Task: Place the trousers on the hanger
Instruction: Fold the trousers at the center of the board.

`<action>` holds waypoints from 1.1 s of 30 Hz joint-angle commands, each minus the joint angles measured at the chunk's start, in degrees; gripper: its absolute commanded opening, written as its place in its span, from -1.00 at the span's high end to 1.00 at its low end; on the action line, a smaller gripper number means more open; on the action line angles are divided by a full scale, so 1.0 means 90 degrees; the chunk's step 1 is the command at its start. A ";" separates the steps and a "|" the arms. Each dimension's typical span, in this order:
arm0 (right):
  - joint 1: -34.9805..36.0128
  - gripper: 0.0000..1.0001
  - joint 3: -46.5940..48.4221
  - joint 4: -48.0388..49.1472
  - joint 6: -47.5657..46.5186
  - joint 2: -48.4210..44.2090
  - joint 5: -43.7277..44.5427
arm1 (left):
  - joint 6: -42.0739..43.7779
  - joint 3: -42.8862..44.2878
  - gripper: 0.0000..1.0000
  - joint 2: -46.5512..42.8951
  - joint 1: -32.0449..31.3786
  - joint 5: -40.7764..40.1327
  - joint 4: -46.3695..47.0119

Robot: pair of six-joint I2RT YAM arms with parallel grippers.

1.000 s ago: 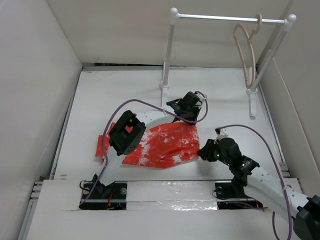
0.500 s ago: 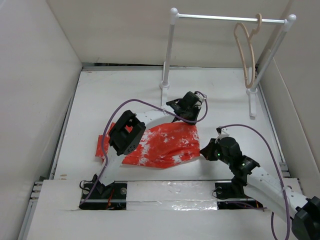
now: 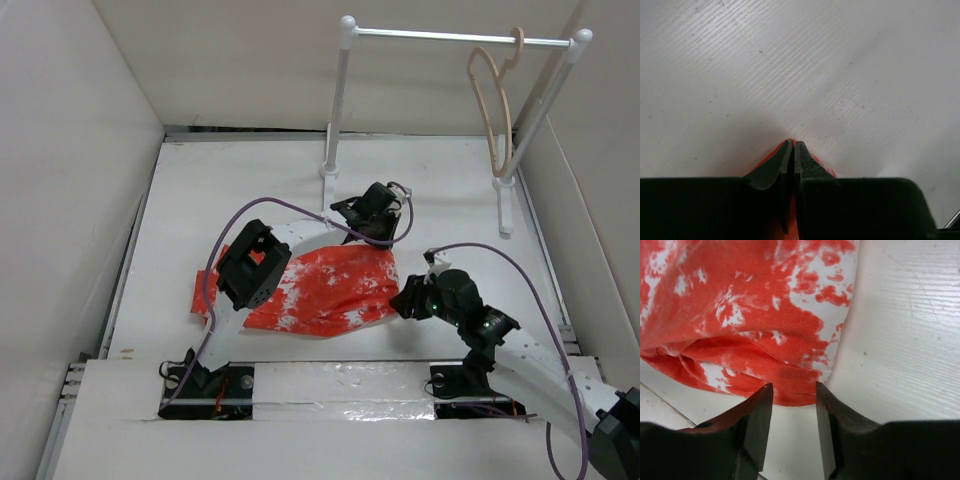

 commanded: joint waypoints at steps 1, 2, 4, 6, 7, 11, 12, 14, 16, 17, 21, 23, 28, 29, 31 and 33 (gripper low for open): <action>0.0178 -0.02 0.0601 0.0011 -0.0454 0.0556 0.0125 | -0.0027 -0.0055 1.00 -0.0209 0.0031 0.0127 0.0127; 0.0236 -0.05 0.0679 0.0059 -0.0455 0.0713 0.0154 | -0.0027 -0.0055 1.00 -0.0219 0.0031 0.0127 0.0127; 0.0324 -0.05 0.0738 0.0216 -0.0503 0.0959 0.0087 | -0.0027 -0.0065 1.00 -0.0229 0.0031 0.0117 0.0137; 0.0411 -0.04 0.0816 0.0391 -0.0503 0.1271 0.0183 | -0.0027 -0.0065 1.00 -0.0200 0.0031 0.0137 0.0137; 0.0412 -0.01 0.0855 0.0411 -0.0494 0.1349 0.0232 | -0.0027 -0.0065 1.00 -0.0209 0.0031 0.0137 0.0137; 0.0559 0.00 0.1050 0.0441 -0.0640 0.1749 0.0291 | -0.0017 -0.0114 1.00 -0.0209 0.0031 0.0127 0.0176; 0.0559 -0.02 0.1090 0.0421 -0.0679 0.1895 0.0282 | -0.0017 -0.0104 1.00 -0.0190 0.0031 0.0137 0.0157; 0.0559 -0.02 0.1158 0.0489 -0.0718 0.2033 0.0272 | -0.0008 -0.0114 1.00 -0.0190 0.0031 0.0118 0.0156; 0.0559 0.01 0.1207 0.0460 -0.0728 0.2227 0.0320 | 0.0002 -0.0104 1.00 -0.0190 0.0031 0.0108 0.0176; 0.0559 0.03 0.1217 0.0431 -0.0699 0.2277 0.0369 | 0.0002 -0.0085 1.00 -0.0180 0.0031 0.0098 0.0166; 0.0559 0.51 0.1226 0.0489 -0.0630 0.2473 0.0525 | 0.0022 -0.0055 1.00 -0.0180 0.0031 0.0079 0.0137; 0.0627 0.78 0.1236 0.0401 -0.0553 0.2376 0.0545 | 0.0022 0.0003 1.00 -0.0161 0.0031 0.0088 0.0127; 0.0627 0.95 0.1168 -0.0056 -0.0416 0.1771 0.0955 | 0.0032 0.0081 1.00 -0.0112 0.0031 0.0010 0.0088; 0.0685 0.95 0.1149 -0.0290 -0.0377 0.1509 0.0994 | 0.0032 0.0101 1.00 -0.0092 0.0031 -0.0009 0.0069; 0.0686 0.95 0.0974 -0.0390 -0.0279 0.1263 0.0878 | 0.0022 0.0140 1.00 -0.0073 0.0089 -0.0058 0.0078; 0.0754 0.95 0.0895 -0.0477 -0.0172 0.1010 0.0712 | 0.0002 0.0160 1.00 -0.0053 0.0157 -0.0058 0.0088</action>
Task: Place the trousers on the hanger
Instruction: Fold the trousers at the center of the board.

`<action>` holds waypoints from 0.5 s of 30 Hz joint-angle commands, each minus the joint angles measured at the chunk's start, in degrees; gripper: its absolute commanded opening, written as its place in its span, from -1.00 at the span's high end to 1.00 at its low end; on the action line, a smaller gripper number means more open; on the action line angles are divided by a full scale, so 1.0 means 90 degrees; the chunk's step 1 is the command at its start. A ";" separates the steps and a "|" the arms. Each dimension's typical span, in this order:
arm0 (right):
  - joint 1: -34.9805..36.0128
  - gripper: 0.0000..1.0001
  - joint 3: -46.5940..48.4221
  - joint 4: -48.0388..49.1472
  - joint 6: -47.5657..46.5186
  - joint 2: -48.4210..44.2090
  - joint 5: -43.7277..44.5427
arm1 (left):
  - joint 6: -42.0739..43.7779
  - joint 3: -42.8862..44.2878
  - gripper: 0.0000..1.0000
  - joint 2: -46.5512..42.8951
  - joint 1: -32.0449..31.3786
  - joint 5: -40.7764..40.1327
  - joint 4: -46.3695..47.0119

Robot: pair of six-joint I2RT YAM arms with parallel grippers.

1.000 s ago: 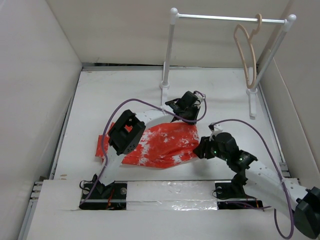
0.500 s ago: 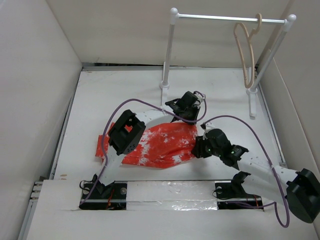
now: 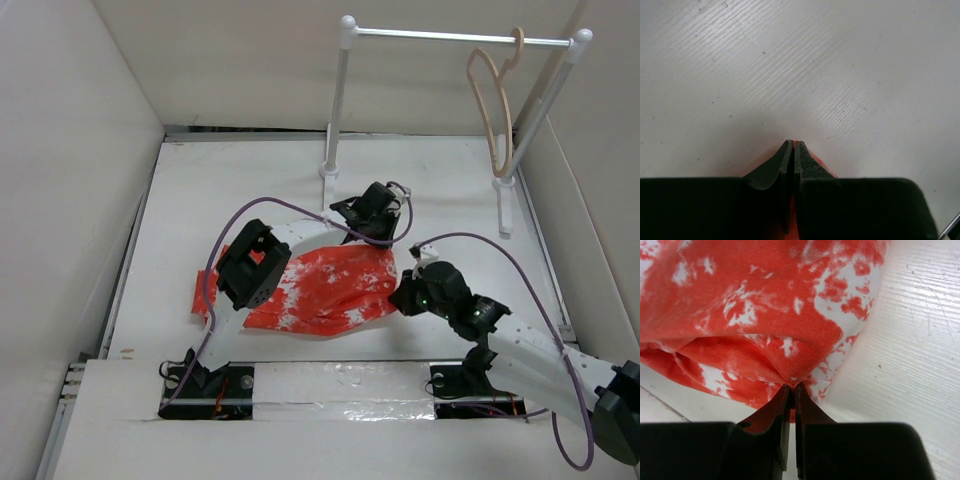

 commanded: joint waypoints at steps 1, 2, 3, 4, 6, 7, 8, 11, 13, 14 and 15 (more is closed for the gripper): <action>0.0149 0.96 -0.0079 -0.0348 0.0350 -0.0361 0.0067 | 0.0005 0.0242 1.00 -0.0043 0.0119 -0.0053 0.0018; 0.0208 0.99 -0.0176 -0.0417 0.0429 -0.0439 0.0068 | -0.0005 0.0262 1.00 -0.0034 0.0186 -0.0063 0.0008; 0.0334 0.99 -0.0225 -0.0447 0.0517 -0.0489 0.0058 | -0.0015 0.0262 1.00 -0.0033 0.0293 -0.0044 0.0017; 0.0403 0.99 -0.0255 -0.0496 0.0595 -0.0595 0.0068 | -0.0025 0.0243 1.00 -0.0024 0.0352 -0.0024 0.0037; 0.0636 0.99 -0.0343 -0.0681 0.0819 -0.0694 0.0106 | -0.0073 0.0262 1.00 0.0025 0.0537 0.0092 0.0095; 0.0715 0.99 -0.0372 -0.0778 0.0917 -0.0820 0.0165 | -0.0083 0.0349 1.00 0.0073 0.0539 0.0122 0.0067; 0.0794 0.98 -0.0401 -0.0915 0.1121 -0.0908 0.0223 | -0.0074 0.0389 1.00 0.0103 0.0635 0.0151 0.0037; 0.0999 0.95 -0.0509 -0.1246 0.1454 -0.1259 0.0399 | -0.0064 0.0409 1.00 0.0162 0.0695 0.0171 0.0037; 0.1078 0.88 -0.0597 -0.1374 0.1678 -0.1455 0.0390 | -0.0073 0.0418 1.00 0.0181 0.0695 0.0210 0.0066; 0.1078 0.86 -0.0636 -0.1510 0.1718 -0.1678 0.0371 | -0.0073 0.0409 1.00 0.0181 0.0695 0.0239 0.0076; 0.1078 0.83 -0.0684 -0.1570 0.1767 -0.1796 0.0322 | -0.0073 0.0341 1.00 0.0152 0.0695 0.0239 0.0115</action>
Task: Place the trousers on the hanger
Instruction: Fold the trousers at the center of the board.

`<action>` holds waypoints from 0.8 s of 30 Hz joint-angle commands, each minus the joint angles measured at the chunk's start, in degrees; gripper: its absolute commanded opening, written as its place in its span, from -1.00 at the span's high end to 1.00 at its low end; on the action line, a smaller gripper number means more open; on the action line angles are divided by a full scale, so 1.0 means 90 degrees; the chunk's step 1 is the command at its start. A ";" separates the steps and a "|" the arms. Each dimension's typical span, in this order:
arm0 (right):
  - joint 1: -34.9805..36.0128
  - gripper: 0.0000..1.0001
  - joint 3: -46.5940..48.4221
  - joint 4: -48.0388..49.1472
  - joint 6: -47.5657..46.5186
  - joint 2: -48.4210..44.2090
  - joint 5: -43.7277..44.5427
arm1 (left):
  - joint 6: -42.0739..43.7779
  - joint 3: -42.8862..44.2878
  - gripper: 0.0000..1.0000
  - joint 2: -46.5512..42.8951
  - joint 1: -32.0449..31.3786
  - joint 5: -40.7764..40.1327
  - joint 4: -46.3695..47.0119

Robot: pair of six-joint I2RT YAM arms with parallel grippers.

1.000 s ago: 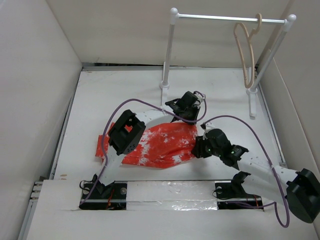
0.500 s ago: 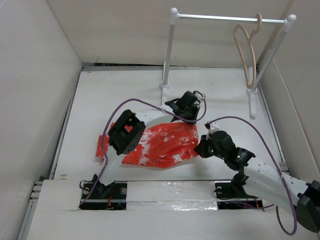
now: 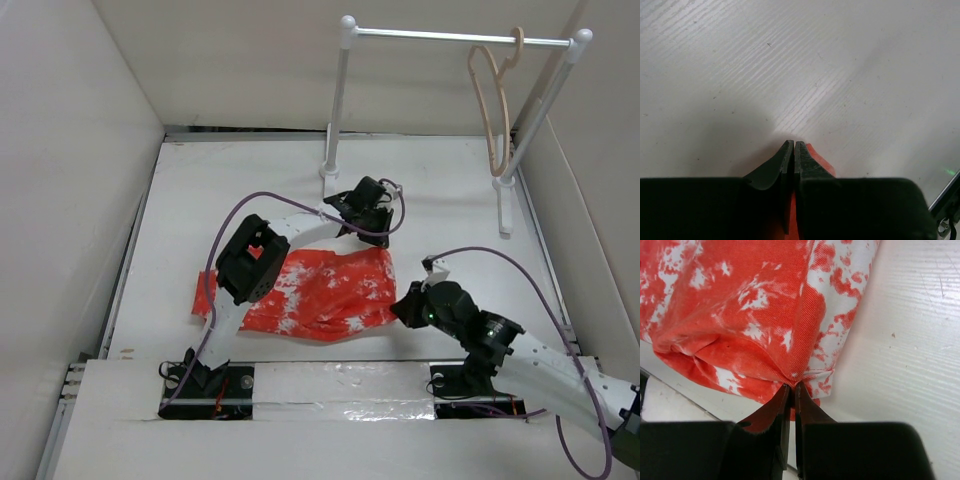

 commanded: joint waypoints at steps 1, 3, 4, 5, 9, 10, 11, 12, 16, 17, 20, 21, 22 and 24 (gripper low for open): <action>0.0169 0.81 -0.0170 -0.0999 0.0485 -0.0425 -0.0349 | 0.0165 0.0183 1.00 -0.0062 0.0231 -0.0542 0.0334; 0.0169 0.72 -0.0170 -0.1195 0.0544 -0.0727 -0.0320 | 0.0174 0.0163 1.00 -0.0110 0.0163 -0.0601 0.0344; 0.0169 0.54 -0.0160 -0.1243 0.0573 -0.0787 -0.0319 | 0.0194 0.0172 1.00 -0.0120 0.0162 -0.0621 0.0334; 0.0169 0.46 -0.0141 -0.1341 0.0573 -0.0836 -0.0329 | 0.0194 0.0163 1.00 -0.0130 0.0162 -0.0640 0.0324; 0.0169 0.20 0.0093 -0.1430 0.0476 -0.0856 -0.0203 | 0.0184 0.0143 1.00 -0.0189 0.0162 -0.0543 0.0344; 0.0169 0.19 0.0142 -0.1362 0.0456 -0.0769 -0.0164 | 0.0184 0.0133 1.00 -0.0189 0.0162 -0.0552 0.0344; 0.0169 0.19 0.0229 -0.1129 0.0379 -0.0690 -0.0154 | 0.0174 0.0114 1.00 -0.0208 0.0085 -0.0543 0.0344; 0.0169 0.19 0.0298 -0.1011 0.0339 -0.0583 -0.0105 | 0.0174 0.0075 1.00 -0.0237 0.0084 -0.0581 0.0382; 0.0169 0.75 0.0796 -0.0873 0.0027 0.0158 0.0071 | 0.0184 0.0046 1.00 -0.0267 -0.0043 -0.0630 0.0344; 0.0169 0.84 0.0884 -0.0689 -0.0215 0.0363 0.0042 | 0.0184 0.0007 1.00 -0.0286 -0.0111 -0.0640 0.0353; 0.0169 0.81 0.1118 -0.0192 -0.0383 0.0724 0.0022 | 0.0145 -0.0023 1.00 -0.0296 -0.0169 -0.0650 0.0422; 0.0169 0.71 0.1138 -0.0073 -0.0384 0.0833 0.0022 | 0.0135 -0.0023 1.00 -0.0296 -0.0170 -0.0660 0.0393; 0.0169 0.39 0.1148 0.0073 -0.0364 0.0969 0.0042 | 0.0145 -0.0033 1.00 -0.0335 -0.0170 -0.0679 0.0393; 0.0169 0.11 0.1139 0.0454 -0.0354 0.1418 0.0149 | 0.0135 -0.0149 1.00 -0.0413 -0.0170 -0.0718 0.0470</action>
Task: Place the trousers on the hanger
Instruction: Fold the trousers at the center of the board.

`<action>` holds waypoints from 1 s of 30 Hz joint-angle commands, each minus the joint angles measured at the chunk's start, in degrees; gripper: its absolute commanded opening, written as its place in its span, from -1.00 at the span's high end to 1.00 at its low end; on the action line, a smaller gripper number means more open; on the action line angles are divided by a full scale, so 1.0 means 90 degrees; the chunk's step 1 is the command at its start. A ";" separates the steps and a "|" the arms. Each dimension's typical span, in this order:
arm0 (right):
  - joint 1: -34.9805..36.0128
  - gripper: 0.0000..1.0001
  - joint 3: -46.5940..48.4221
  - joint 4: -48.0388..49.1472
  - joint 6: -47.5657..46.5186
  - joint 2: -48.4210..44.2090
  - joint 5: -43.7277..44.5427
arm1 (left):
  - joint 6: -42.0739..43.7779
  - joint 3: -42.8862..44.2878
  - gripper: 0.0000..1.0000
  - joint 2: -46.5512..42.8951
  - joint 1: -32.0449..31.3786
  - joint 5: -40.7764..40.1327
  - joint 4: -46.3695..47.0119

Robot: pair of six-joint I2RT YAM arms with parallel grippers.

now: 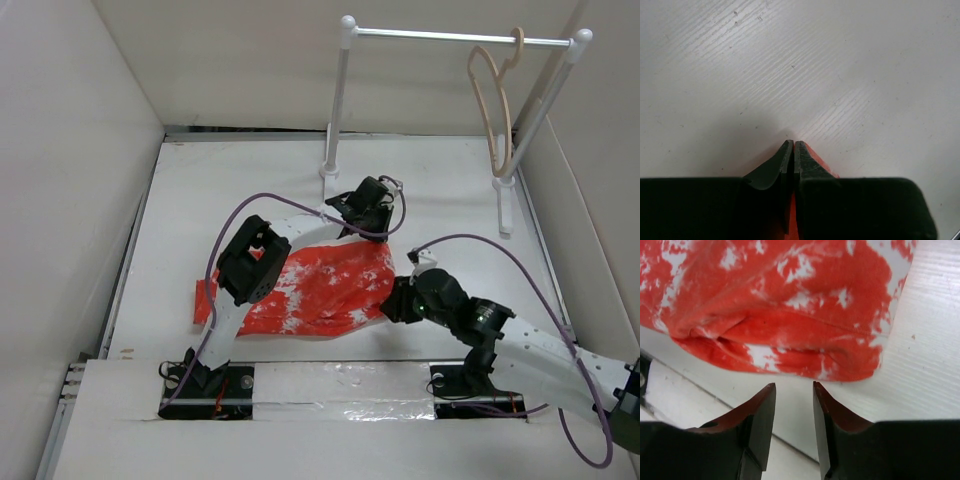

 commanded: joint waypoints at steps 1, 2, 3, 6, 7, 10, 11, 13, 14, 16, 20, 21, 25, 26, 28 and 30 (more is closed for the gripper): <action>0.0033 0.01 0.0221 0.0926 -0.0192 0.0528 0.0232 | 0.0058 -0.0162 1.00 -0.0423 -0.0051 -0.0068 0.0206; 0.0033 0.00 0.0308 0.0985 -0.0230 0.0674 0.0251 | 0.0067 -0.0152 1.00 -0.0413 -0.0051 -0.0058 0.0187; 0.0101 0.00 0.0347 0.0985 -0.0250 0.0801 0.0358 | 0.0077 -0.0143 1.00 -0.0423 -0.0051 -0.0067 0.0138; 0.0160 -0.09 0.0455 0.1044 -0.0309 0.1124 0.0515 | 0.0087 -0.0201 1.00 -0.0443 -0.0051 -0.0068 0.0186; 0.0160 -0.15 0.0474 0.1054 -0.0338 0.1270 0.0544 | 0.0077 -0.0201 1.00 -0.0443 -0.0051 -0.0068 0.0187; 0.0160 -0.16 0.0601 0.0898 -0.0319 0.1505 0.0758 | 0.0087 -0.0211 1.00 -0.0443 -0.0051 -0.0077 0.0167; 0.0160 -0.16 0.0630 0.0830 -0.0309 0.1660 0.0866 | 0.0077 -0.0259 1.00 -0.0452 -0.0051 -0.0077 0.0196; 0.0160 -0.16 0.0689 0.0819 -0.0270 0.1769 0.1091 | 0.0067 -0.0260 1.00 -0.0443 -0.0051 -0.0019 0.0226; 0.0160 -0.16 0.0680 0.0897 -0.0222 0.1847 0.1149 | 0.0077 -0.0231 1.00 -0.0423 -0.0051 -0.0019 0.0206; 0.0160 -0.16 0.0641 0.1072 -0.0192 0.1935 0.1199 | 0.0077 -0.0250 1.00 -0.0452 -0.0051 -0.0019 0.0206; 0.0160 0.02 0.0699 0.1161 -0.0095 0.2169 0.1345 | 0.0106 -0.0192 1.00 -0.0443 -0.0051 -0.0048 0.0148; 0.0160 0.11 0.0699 0.1171 -0.0085 0.2237 0.1384 | 0.0126 -0.0191 1.00 -0.0452 -0.0051 -0.0067 0.0118; 0.0160 0.72 0.0660 0.1142 0.0003 0.2219 0.1463 | 0.0126 -0.0211 1.00 -0.0443 -0.0051 -0.0058 0.0148; 0.0160 0.82 0.0544 0.1209 0.0032 0.2170 0.1443 | 0.0136 -0.0153 1.00 -0.0433 -0.0051 -0.0067 0.0118; 0.0160 0.95 0.0455 0.1220 0.0062 0.2015 0.1520 | 0.0145 -0.0152 1.00 -0.0423 -0.0051 -0.0097 0.0118; 0.0160 1.00 0.0397 0.1084 0.0101 0.1926 0.1579 | 0.0136 -0.0114 1.00 -0.0413 -0.0051 -0.0058 0.0118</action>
